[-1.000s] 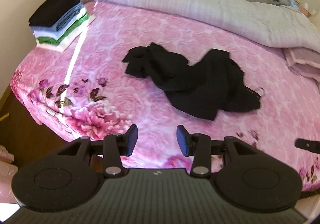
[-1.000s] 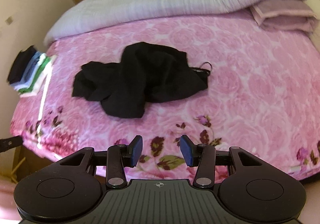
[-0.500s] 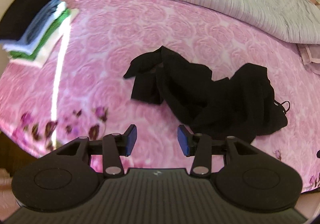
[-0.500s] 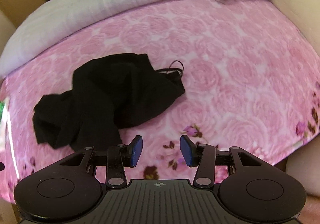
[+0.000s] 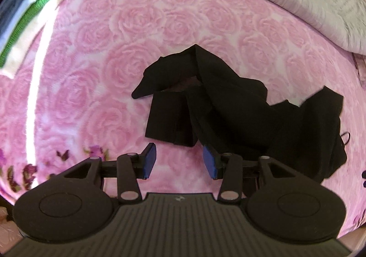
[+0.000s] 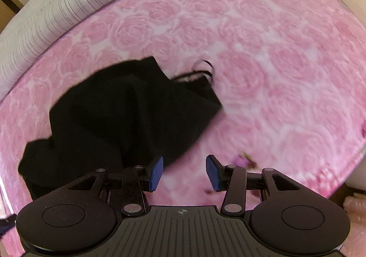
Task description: Fold clothes
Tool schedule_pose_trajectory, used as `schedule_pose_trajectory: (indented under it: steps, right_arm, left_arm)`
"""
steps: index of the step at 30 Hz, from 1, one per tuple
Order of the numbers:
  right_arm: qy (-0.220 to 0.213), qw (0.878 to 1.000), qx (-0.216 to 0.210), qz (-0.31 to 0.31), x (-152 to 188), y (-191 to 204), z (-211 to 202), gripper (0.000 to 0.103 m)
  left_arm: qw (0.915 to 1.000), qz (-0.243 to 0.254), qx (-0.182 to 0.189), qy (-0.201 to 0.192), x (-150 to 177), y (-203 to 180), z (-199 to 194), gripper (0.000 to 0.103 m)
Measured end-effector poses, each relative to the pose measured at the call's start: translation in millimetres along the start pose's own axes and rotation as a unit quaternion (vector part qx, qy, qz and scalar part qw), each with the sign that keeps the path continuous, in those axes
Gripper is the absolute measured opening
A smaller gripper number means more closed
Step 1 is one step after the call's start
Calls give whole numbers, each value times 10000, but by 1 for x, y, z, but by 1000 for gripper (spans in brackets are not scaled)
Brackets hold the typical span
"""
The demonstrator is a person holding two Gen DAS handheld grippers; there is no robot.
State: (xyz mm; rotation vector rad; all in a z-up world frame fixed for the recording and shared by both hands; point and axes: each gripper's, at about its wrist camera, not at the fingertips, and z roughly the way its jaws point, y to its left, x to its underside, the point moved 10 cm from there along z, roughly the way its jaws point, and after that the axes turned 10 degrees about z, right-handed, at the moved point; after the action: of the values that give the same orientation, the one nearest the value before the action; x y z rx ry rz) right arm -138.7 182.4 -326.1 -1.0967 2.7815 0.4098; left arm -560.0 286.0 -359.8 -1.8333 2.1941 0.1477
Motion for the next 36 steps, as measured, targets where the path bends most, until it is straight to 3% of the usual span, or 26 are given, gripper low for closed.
schedule_pose_trajectory:
  steps: [12,15,22,28,30,31,36]
  right_arm:
    - [-118,9984,-551,-41,-95,108,67,46]
    - [106,9983,-565,-33,-111,124,87,46]
    - [752,9956,-442,329,-136,138,151,46]
    - [947,9945,-104,442,-136,126,188,45]
    - [1012,9940,67,415,-133,119,197,20]
    - [1019,9942,95,343,-131,114,196,2]
    - [683,9961,-167,530,-125,66,153,1]
  left_arm:
    - [9989,-476,-12,34,-35,11,47,41]
    - [9981,-604,-37,75,-43,14,54,41]
    - [9966,-796,-111,169,-55,23,70,41]
    - [9949,-947,-51,352,-46,28,79,41]
    - [9931,-1071,-32,467,-37,32,81,41]
    - [9921,-1140,-25,527,-32,34,82,41]
    - [9863,-1500,308,610,-10,31,86,41]
